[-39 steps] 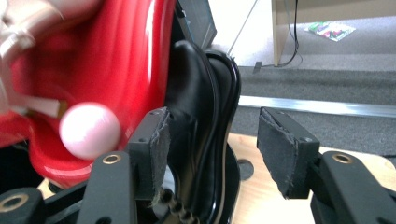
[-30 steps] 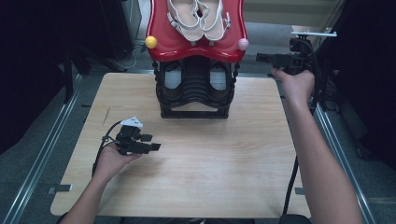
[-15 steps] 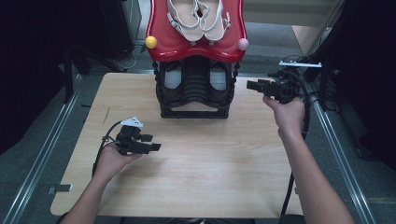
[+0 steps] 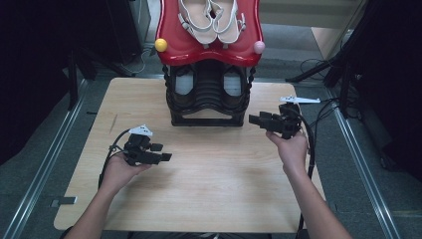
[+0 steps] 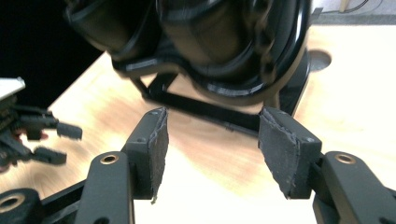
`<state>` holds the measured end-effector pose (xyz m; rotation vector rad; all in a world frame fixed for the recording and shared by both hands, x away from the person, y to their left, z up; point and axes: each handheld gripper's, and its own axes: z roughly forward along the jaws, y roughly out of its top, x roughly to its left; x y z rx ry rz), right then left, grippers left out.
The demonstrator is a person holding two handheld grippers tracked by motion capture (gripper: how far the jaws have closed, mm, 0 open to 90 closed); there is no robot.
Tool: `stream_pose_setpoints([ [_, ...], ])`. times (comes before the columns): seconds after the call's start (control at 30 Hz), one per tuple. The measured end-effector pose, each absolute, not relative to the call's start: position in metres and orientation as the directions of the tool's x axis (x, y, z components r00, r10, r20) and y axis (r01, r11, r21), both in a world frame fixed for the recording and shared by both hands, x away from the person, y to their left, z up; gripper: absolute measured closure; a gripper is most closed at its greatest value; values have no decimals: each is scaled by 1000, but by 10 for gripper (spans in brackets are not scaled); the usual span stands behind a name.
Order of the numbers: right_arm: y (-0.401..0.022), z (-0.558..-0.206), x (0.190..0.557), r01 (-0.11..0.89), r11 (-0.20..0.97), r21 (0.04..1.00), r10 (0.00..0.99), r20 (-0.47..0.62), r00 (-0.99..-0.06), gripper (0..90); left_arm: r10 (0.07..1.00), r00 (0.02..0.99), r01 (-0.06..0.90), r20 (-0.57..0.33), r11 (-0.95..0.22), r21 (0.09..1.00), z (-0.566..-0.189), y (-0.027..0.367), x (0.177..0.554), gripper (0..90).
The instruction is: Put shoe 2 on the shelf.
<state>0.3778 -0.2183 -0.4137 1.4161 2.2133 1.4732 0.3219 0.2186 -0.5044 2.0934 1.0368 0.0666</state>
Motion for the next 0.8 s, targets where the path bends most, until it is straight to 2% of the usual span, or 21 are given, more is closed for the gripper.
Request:
stream_pose_setpoints([
  [0.53, -195, -478, 353, 650, 140, 747, 705, 385, -595, 435, 692, 668, 654, -275, -368, 661, -505, 216, 322, 387],
  [0.8, -187, -491, 349, 655, 157, 739, 685, 397, -612, 435, 689, 668, 657, -281, -368, 658, -506, 214, 322, 375],
])
